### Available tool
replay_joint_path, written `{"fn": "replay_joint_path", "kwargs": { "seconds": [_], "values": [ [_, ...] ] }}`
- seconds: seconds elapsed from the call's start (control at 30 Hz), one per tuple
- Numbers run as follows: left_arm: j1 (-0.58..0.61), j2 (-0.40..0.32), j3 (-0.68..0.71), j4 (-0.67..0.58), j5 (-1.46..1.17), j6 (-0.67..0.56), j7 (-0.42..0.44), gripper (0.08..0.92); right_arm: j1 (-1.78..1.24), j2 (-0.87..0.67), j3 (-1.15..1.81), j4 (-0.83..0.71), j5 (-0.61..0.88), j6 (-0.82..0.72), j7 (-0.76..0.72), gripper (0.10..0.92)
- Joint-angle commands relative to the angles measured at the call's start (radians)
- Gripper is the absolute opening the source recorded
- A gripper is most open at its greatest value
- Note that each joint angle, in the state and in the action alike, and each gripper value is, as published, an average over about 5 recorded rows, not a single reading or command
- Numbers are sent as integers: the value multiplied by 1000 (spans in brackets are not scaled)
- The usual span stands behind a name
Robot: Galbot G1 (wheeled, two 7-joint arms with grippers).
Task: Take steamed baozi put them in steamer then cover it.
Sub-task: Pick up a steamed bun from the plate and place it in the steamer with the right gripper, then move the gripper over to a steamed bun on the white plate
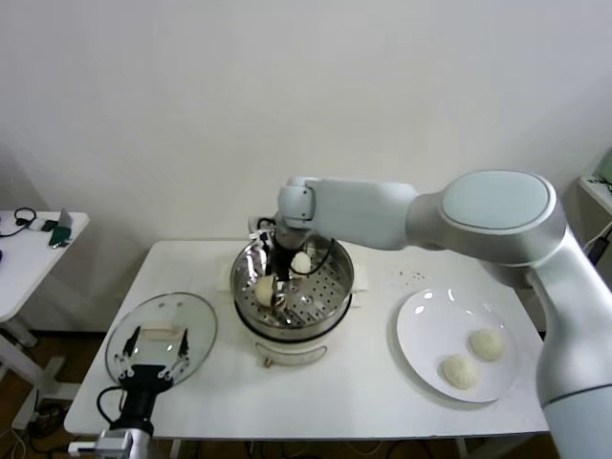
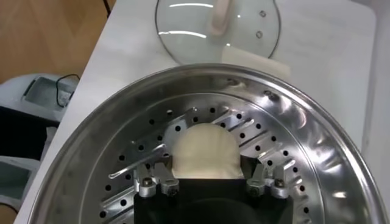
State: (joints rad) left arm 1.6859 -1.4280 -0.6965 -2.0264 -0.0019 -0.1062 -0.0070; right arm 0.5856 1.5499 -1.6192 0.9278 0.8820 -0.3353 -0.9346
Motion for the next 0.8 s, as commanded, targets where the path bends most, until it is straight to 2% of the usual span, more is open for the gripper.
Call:
{"fn": "replay_joint_path", "kwargs": {
  "seconds": [0.03, 0.23, 0.37, 0.63, 0.8],
  "values": [
    [-1, 2, -2, 2, -2, -1, -1, 823, -21, 11, 15, -5, -27, -5, 4, 801],
    [-2, -2, 0, 6, -4, -3, -3, 823, 25, -35, 68, 26, -13, -13, 7, 822],
    [-1, -2, 4, 1, -3, 1, 2, 823, 128, -124, 54, 108, -16, -1, -35, 823],
    [-8, 2, 12, 3, -1, 6, 7, 823, 316, -440, -10, 387, -32, 20, -85, 823],
    [-8, 0, 16, 6, 1, 6, 6, 823, 385, -661, -61, 544, -123, 37, -98, 823]
  ]
}}
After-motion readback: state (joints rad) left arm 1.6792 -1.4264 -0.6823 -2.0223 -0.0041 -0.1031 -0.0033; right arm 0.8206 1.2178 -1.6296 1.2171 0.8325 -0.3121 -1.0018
